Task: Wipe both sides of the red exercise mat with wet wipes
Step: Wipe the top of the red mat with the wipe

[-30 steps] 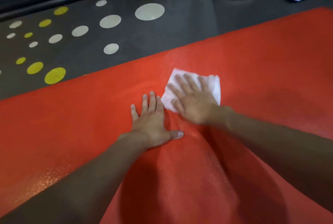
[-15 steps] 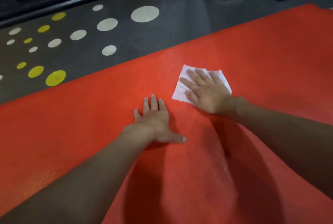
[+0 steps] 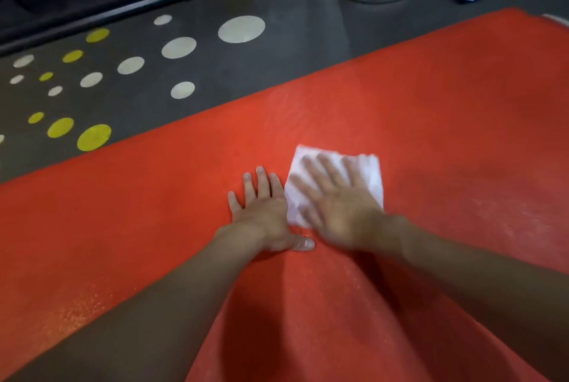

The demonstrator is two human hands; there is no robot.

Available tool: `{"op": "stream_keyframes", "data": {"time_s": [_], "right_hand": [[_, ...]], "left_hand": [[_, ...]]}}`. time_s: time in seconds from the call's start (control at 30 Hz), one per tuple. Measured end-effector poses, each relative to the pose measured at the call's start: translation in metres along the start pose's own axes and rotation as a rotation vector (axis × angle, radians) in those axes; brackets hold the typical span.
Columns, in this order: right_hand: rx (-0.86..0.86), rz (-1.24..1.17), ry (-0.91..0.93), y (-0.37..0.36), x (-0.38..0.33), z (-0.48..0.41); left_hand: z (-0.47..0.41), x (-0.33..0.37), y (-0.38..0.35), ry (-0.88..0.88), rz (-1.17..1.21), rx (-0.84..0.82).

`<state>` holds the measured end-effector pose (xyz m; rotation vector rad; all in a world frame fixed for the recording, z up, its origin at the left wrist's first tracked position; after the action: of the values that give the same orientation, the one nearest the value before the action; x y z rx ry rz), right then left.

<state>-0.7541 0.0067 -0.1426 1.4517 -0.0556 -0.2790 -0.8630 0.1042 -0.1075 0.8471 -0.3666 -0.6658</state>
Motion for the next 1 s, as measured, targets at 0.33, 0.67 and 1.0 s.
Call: {"op": "stream_keyframes", "data": {"time_s": [0.33, 0.67, 1.0], "right_hand": [[-0.004, -0.004, -0.045, -0.004, -0.001, 0.034], [0.005, -0.021, -0.082, -0.004, 0.001, 0.065], [0.032, -0.014, -0.08, -0.008, -0.018, 0.093]], "left_hand": [[0.031, 0.003, -0.02, -0.117, -0.094, 0.014], [0.049, 0.018, -0.025, -0.131, -0.152, 0.033], [0.055, 0.02, -0.035, -0.103, -0.158, -0.003]]}}
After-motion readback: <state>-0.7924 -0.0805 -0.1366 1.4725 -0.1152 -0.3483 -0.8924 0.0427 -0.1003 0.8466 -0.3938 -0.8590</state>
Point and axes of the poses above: each hand's wrist, its own z-axis away from the middle knuckle, its own y-axis out of the back of the hand, x = y × z, the point moved 3 cm from there along -z, towards the middle knuckle, and after that the axes turned 4 degrees about y, right-handed, at the moved point
